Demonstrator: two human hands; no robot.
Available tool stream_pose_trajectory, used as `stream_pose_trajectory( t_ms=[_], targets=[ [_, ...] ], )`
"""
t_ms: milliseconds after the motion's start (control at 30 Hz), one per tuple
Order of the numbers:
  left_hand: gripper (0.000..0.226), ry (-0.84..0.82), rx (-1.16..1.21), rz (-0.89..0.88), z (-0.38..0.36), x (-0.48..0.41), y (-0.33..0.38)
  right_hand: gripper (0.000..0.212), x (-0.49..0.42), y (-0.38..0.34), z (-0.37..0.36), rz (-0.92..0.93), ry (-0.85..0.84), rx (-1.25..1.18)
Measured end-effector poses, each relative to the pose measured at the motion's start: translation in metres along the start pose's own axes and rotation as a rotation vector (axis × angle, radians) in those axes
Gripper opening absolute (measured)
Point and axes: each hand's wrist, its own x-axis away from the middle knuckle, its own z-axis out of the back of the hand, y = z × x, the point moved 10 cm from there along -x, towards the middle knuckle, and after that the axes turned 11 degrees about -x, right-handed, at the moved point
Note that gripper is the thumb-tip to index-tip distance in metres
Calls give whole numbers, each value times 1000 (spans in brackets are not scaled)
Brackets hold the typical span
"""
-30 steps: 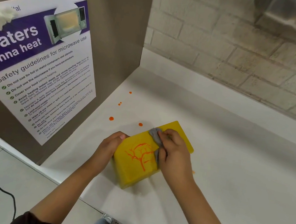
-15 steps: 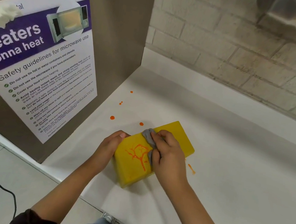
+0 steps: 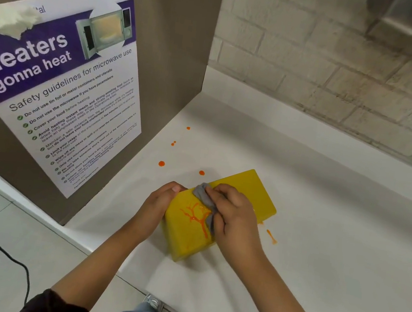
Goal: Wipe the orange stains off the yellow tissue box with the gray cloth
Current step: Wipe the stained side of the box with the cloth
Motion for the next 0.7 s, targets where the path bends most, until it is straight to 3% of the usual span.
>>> stream_pose_trajectory(
  t_ms=[100,333,433,567,700],
  targets=[
    [32,-40,-47,-1,-2,1,-1,41,12,1,0,41,-85,-17],
    [35,-55,-68,-28,-3,6,3,41,-5,10,11,-57,43,-12],
    [36,-65,83,-120,-3,16,7,41,-4,-2,-10,-22,-43,-19],
    [43,-76,109,-118,-3,14,8,44,4,-11,-12,64,-180,-41],
    [43,-73,60,-82,-3,9,5,44,-6,7,6,-28,-78,-46]
  ],
)
